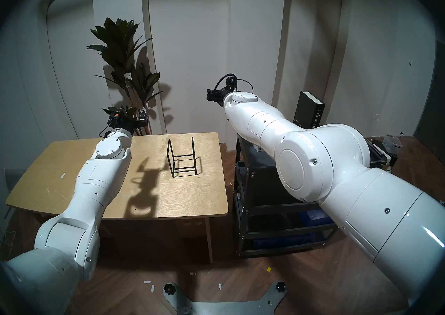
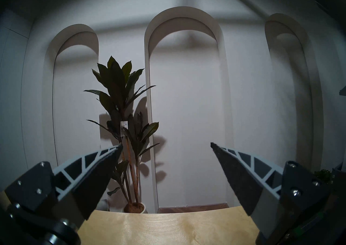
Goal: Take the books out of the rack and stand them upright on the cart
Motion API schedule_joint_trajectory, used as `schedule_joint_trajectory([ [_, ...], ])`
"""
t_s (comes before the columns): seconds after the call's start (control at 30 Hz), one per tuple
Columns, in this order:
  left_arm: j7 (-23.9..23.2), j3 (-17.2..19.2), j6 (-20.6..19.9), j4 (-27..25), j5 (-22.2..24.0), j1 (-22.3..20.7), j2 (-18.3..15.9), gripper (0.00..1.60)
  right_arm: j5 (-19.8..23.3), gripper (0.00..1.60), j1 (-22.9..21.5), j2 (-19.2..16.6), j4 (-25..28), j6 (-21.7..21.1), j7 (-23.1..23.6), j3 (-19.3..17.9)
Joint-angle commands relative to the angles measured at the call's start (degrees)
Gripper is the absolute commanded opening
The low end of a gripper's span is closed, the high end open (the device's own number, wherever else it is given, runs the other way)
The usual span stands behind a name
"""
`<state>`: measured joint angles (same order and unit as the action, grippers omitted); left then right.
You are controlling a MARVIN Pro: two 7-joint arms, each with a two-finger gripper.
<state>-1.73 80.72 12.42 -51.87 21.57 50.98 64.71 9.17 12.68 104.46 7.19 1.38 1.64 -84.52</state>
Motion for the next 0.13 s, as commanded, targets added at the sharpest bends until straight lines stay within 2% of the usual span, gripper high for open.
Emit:
schedule_joint_trajectory([
  [0.0, -1.5, 0.2, 3.3, 0.4, 0.2, -3.3, 0.4, 1.60, 0.3, 1.60, -1.3, 0.3, 1.1, 0.8, 0.6, -0.3],
  [0.1, -2.2, 0.2, 4.2, 1.2, 0.1, -3.6, 0.5, 1.60, 0.4, 1.60, -1.3, 0.2, 1.0, 0.9, 0.9, -0.3],
])
